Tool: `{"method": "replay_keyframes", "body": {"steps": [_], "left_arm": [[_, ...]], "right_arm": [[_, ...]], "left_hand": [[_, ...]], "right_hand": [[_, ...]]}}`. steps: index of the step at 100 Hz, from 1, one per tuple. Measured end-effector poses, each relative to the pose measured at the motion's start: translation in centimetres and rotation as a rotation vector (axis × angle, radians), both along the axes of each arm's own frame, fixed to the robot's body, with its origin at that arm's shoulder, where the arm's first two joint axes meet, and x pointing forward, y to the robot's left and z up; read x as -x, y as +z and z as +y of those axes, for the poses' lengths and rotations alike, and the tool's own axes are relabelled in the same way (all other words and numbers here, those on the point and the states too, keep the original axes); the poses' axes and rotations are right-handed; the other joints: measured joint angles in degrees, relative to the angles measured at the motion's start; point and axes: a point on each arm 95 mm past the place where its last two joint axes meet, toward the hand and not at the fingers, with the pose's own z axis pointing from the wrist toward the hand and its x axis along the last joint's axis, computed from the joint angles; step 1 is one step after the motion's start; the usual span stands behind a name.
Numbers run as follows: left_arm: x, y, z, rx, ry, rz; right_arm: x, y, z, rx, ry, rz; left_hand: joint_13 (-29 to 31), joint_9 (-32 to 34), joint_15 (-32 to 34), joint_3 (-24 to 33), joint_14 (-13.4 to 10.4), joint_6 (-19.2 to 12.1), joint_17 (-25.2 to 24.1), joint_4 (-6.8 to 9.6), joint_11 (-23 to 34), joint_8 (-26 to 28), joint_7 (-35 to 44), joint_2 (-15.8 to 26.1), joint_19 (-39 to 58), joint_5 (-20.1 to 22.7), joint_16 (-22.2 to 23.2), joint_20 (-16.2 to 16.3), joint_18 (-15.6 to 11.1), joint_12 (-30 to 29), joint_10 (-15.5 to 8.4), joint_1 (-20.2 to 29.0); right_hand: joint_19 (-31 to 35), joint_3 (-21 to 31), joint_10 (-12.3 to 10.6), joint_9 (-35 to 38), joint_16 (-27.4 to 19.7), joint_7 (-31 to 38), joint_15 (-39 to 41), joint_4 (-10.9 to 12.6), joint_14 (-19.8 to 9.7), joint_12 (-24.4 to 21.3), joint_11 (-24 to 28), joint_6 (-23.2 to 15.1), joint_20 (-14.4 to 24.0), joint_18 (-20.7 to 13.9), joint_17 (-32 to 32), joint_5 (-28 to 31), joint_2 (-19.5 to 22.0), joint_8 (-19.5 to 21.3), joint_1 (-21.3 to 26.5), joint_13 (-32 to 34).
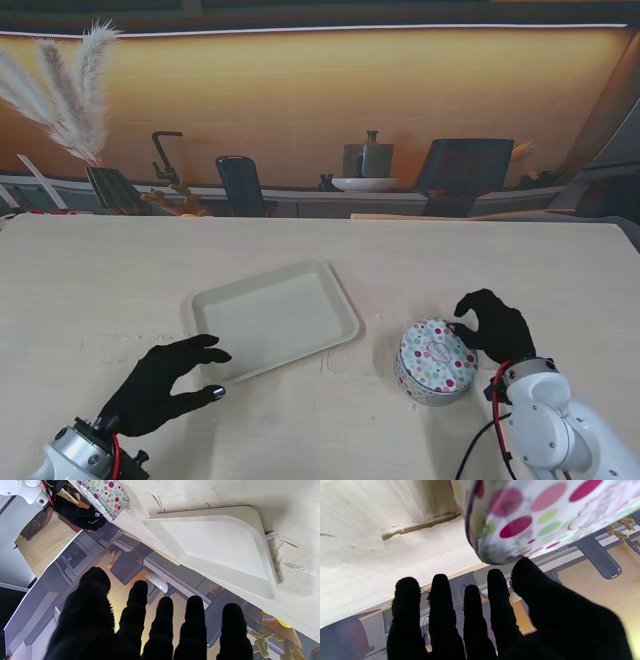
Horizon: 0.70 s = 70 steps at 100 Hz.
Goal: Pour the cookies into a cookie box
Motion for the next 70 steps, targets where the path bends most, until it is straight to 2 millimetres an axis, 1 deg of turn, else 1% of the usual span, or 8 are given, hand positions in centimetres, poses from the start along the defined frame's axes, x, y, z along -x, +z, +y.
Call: {"method": "replay_keyframes", "body": {"steps": [31, 34, 42, 48, 52, 59, 65, 70], "left_arm": [[0.0, 0.1, 0.1, -0.003, 0.009, -0.018], [0.0, 0.1, 0.1, -0.003, 0.01, -0.02], [0.0, 0.1, 0.1, -0.005, 0.012, -0.024], [0.0, 0.1, 0.1, -0.006, 0.012, -0.024], [0.0, 0.1, 0.1, -0.007, 0.012, -0.023], [0.1, 0.1, 0.1, -0.007, 0.011, -0.023], [0.1, 0.1, 0.1, -0.008, 0.011, -0.022], [0.1, 0.1, 0.1, -0.008, 0.011, -0.022]], "right_arm": [[0.0, 0.7, 0.0, 0.012, 0.025, -0.069], [0.0, 0.8, 0.1, 0.01, 0.028, -0.075], [0.0, 1.1, 0.2, -0.004, 0.034, -0.101], [0.0, 1.4, 0.3, -0.011, 0.043, -0.128], [0.1, 1.7, 0.5, -0.011, 0.053, -0.146], [0.4, 2.2, 0.8, 0.011, 0.079, -0.172], [0.7, 2.6, 1.1, 0.034, 0.105, -0.19], [0.9, 2.7, 1.4, 0.038, 0.122, -0.201]], "left_hand": [[0.0, 0.0, 0.0, -0.3, 0.0, 0.0, 0.0, 0.0, 0.0, 0.0, 0.0, 0.0, 0.0, 0.0, 0.0, 0.0, 0.0, 0.0, 0.0, 0.0], [0.0, 0.0, 0.0, -0.3, 0.0, 0.0, 0.0, 0.0, 0.0, 0.0, 0.0, 0.0, 0.0, 0.0, 0.0, 0.0, 0.0, 0.0, 0.0, 0.0], [0.0, 0.0, 0.0, -0.3, 0.0, 0.0, 0.0, 0.0, 0.0, 0.0, 0.0, 0.0, 0.0, 0.0, 0.0, 0.0, 0.0, 0.0, 0.0, 0.0], [0.0, 0.0, 0.0, -0.3, 0.0, 0.0, 0.0, 0.0, 0.0, 0.0, 0.0, 0.0, 0.0, 0.0, 0.0, 0.0, 0.0, 0.0, 0.0, 0.0], [0.0, 0.0, 0.0, -0.5, 0.0, 0.0, 0.0, 0.0, 0.0, 0.0, 0.0, 0.0, 0.0, 0.0, 0.0, 0.0, 0.0, 0.0, 0.0, 0.0], [0.0, 0.0, 0.0, -0.5, 0.0, 0.0, 0.1, 0.0, 0.0, 0.0, -0.1, 0.0, 0.0, 0.0, 0.0, 0.0, 0.0, 0.0, 0.0, 0.0], [0.1, 0.0, 0.0, -0.5, 0.0, 0.0, 0.1, 0.0, 0.0, 0.0, -0.1, 0.2, 0.0, 0.0, 0.0, 0.0, 0.0, 0.0, 0.0, 0.0], [0.1, 0.3, 0.0, -0.6, 0.0, 0.0, 0.1, 0.0, 0.0, 0.0, -0.1, 0.6, 0.0, 0.0, 0.0, 0.0, 0.0, 0.0, 0.0, 0.0]], "right_hand": [[-0.5, 2.9, 0.0, -0.6, 0.0, -2.3, -0.9, 0.8, 0.0, -0.1, -0.1, 0.0, -1.7, 0.0, -0.1, 0.0, 0.0, 0.0, -1.2, -0.9], [-0.5, 3.0, 0.0, -0.6, 0.0, -2.6, -0.9, 1.5, 0.0, -0.1, 0.0, 0.0, -2.1, 0.0, -0.1, 0.0, 0.0, 0.0, -2.6, -0.9], [-0.5, 3.7, 0.0, -0.6, 0.0, -3.0, -0.9, 2.5, 0.0, -0.1, 0.0, 0.0, -2.2, 0.0, -0.7, 0.0, 0.0, 0.0, -2.5, -0.9], [-0.5, 4.7, 0.0, -0.6, 0.0, -3.7, -0.9, 3.7, 0.0, -0.1, 0.0, 0.0, -2.5, 0.0, -0.7, 0.0, -0.3, 0.8, -4.5, -0.9], [-0.5, 5.1, 0.0, -0.6, 0.0, -4.8, -0.9, 4.8, 0.0, -0.1, 0.0, 0.0, -2.9, 0.0, -0.7, 0.1, -1.1, 3.1, -5.3, -0.9], [-0.5, 5.4, 0.0, -0.6, 0.0, -6.5, -0.9, 4.9, 0.0, -0.1, -0.1, 0.0, -3.2, 0.0, -0.7, 0.2, -1.6, 4.8, -8.4, -0.9], [-2.1, 5.1, 0.0, -0.6, -0.4, -8.6, -2.2, 5.8, 0.0, -0.1, -0.1, 0.1, -4.3, 0.0, -1.5, 0.3, -1.3, 4.9, -11.3, -0.9], [-3.6, 4.1, 0.0, -0.6, -1.3, -11.0, -4.6, 6.3, 0.0, -1.0, -2.2, 0.1, -5.4, 0.0, -2.8, 0.3, -0.3, 3.8, -13.1, -1.7]]}}
